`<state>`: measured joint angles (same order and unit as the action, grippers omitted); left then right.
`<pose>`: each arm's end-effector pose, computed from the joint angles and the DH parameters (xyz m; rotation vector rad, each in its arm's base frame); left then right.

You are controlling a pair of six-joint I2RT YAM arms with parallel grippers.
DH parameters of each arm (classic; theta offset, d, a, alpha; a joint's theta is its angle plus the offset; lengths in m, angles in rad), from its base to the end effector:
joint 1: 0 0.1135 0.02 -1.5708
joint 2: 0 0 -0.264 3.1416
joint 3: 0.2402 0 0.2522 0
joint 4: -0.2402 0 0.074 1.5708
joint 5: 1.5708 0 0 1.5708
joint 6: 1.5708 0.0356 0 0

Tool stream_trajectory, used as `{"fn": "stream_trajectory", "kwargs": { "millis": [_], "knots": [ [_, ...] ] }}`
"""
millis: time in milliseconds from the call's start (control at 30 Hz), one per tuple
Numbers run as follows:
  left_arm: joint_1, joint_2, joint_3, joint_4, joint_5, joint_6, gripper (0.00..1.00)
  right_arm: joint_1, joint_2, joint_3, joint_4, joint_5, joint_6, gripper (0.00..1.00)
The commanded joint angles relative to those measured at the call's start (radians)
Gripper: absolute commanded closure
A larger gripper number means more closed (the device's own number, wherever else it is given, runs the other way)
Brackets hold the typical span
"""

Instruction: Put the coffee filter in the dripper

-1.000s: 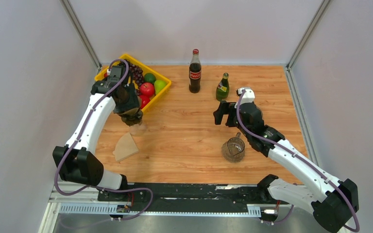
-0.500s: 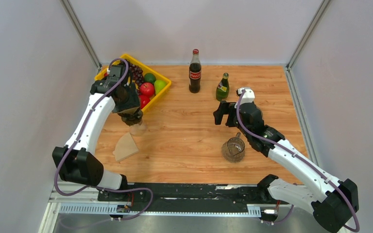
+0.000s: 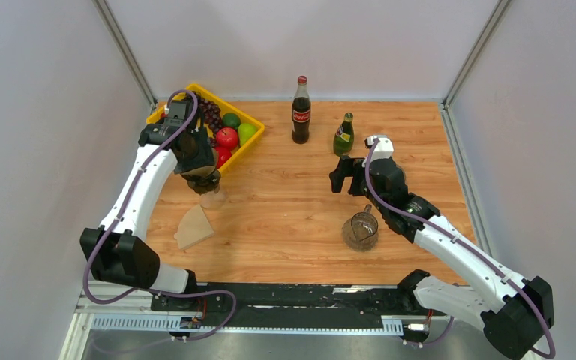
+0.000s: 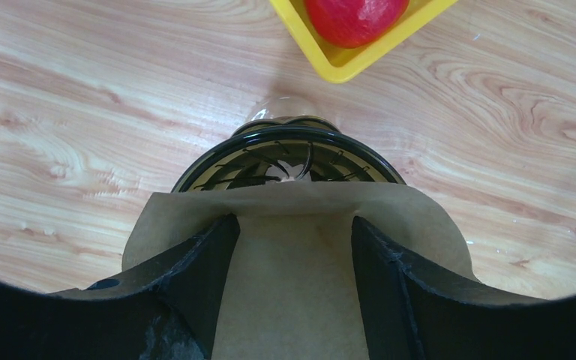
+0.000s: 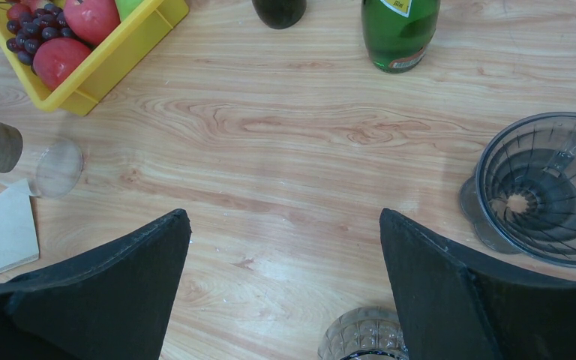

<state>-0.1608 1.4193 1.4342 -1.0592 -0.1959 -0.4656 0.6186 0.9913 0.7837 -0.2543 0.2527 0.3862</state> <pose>0.2764 -0.0378 0.3439 -0.4596 2.5421 0.0270 0.1881 0.1230 0.2943 -0.0768 2.0363 0.3796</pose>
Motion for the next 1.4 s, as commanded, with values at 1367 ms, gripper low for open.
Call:
{"fn": "stream_trajectory", "kwargs": {
  "millis": [1367],
  "knots": [
    [0.006, 0.06, -0.076, 0.063, 0.036, 0.007, 0.55, -0.005, 0.001, -0.006, 0.008, 0.016, -0.016, 0.0]
  ]
}}
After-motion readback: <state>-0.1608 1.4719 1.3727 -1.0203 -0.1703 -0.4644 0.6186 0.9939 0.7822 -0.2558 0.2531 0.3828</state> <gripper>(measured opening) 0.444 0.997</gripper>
